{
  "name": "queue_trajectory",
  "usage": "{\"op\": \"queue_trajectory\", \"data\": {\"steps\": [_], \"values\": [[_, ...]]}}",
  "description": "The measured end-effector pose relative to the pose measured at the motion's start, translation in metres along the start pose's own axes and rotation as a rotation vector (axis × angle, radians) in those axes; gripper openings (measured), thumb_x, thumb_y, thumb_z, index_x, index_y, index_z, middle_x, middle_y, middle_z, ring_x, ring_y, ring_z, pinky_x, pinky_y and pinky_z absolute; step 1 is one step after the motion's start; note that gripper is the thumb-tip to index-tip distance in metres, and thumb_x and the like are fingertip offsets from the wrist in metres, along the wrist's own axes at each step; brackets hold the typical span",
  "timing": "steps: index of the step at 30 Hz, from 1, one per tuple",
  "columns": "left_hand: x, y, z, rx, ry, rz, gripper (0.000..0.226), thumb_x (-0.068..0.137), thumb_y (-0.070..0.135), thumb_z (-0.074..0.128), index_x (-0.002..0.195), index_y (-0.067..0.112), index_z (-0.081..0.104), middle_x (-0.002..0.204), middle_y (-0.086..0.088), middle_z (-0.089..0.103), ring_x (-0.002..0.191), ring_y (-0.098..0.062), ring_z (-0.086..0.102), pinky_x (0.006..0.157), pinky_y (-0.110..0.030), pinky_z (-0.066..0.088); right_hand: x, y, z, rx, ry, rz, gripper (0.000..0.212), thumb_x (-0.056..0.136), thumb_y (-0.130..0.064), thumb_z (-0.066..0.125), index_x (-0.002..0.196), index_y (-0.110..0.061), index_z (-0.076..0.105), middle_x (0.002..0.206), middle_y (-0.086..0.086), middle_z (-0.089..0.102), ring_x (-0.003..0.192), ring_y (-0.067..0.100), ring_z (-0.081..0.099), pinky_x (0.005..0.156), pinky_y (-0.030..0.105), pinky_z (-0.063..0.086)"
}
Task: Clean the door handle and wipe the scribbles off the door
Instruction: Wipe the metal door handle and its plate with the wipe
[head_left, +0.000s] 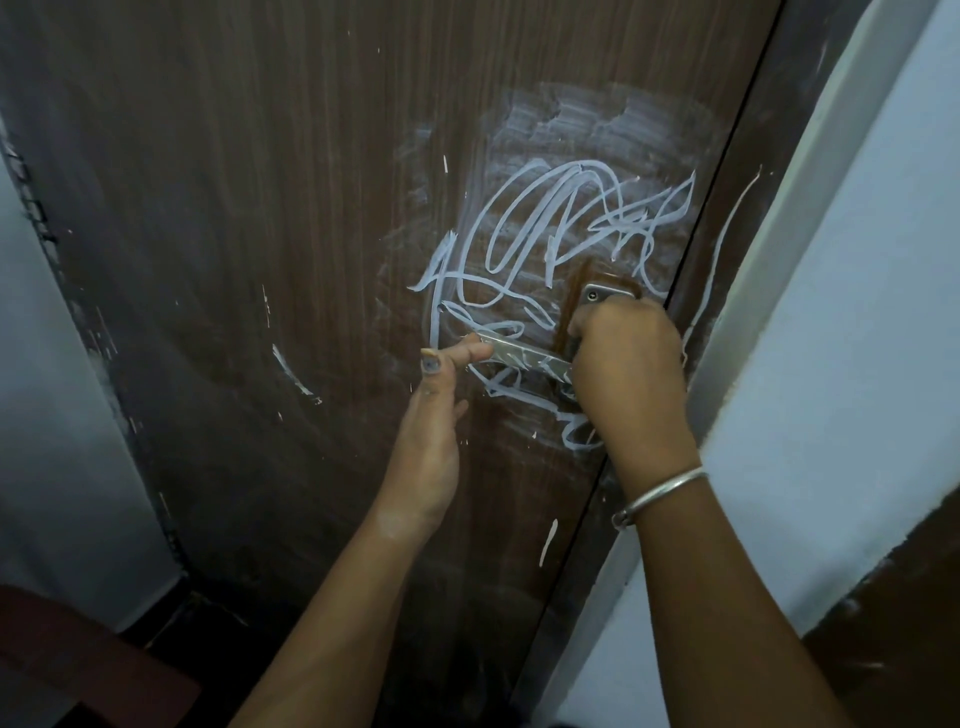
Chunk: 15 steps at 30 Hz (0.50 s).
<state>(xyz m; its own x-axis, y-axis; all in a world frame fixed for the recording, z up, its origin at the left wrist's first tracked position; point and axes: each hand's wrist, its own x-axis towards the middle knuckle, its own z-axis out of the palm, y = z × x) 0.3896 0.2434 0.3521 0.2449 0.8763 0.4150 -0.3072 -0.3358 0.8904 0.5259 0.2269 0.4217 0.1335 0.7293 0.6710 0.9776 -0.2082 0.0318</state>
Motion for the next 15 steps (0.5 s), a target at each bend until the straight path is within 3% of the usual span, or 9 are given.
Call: {"op": "queue_trajectory", "data": {"steps": [5,10,12,15], "values": [[0.002,0.001,0.0,0.001,0.029,0.003,0.074,0.07,0.081,0.022,0.108,0.031,0.06,0.137,0.006,0.052,0.129,0.0,0.042,0.113,-0.044,0.028,0.01,-0.006,0.01,0.119,0.027,-0.096,0.029,0.079,0.009,0.05,0.091,-0.008,0.068,0.087,0.011,0.063,0.082,0.029,0.057,0.063,0.026,0.031],[0.001,0.002,-0.002,0.016,0.025,0.02,0.075,0.07,0.084,0.023,0.108,0.031,0.06,0.139,0.004,0.05,0.13,-0.002,0.042,0.112,-0.042,0.029,0.011,-0.003,0.014,0.294,0.023,-0.056,0.029,0.078,0.011,0.05,0.087,-0.01,0.069,0.087,0.008,0.064,0.08,0.023,0.058,0.064,0.027,0.043],[0.001,0.001,-0.006,0.02,0.027,0.024,0.074,0.07,0.084,0.022,0.107,0.032,0.06,0.14,0.004,0.05,0.13,-0.001,0.041,0.111,-0.042,0.029,0.005,0.008,0.007,0.412,0.154,0.05,0.029,0.078,0.011,0.052,0.088,-0.01,0.07,0.09,0.01,0.065,0.08,0.023,0.058,0.066,0.026,0.046],[0.002,0.001,-0.009,0.003,0.055,0.012,0.067,0.072,0.075,0.02,0.105,0.034,0.06,0.138,0.006,0.05,0.129,0.0,0.041,0.113,-0.044,0.028,-0.012,0.017,0.003,0.547,0.403,0.214,0.03,0.082,0.008,0.054,0.101,-0.008,0.071,0.094,0.008,0.057,0.079,0.016,0.052,0.065,0.002,0.037]]}}
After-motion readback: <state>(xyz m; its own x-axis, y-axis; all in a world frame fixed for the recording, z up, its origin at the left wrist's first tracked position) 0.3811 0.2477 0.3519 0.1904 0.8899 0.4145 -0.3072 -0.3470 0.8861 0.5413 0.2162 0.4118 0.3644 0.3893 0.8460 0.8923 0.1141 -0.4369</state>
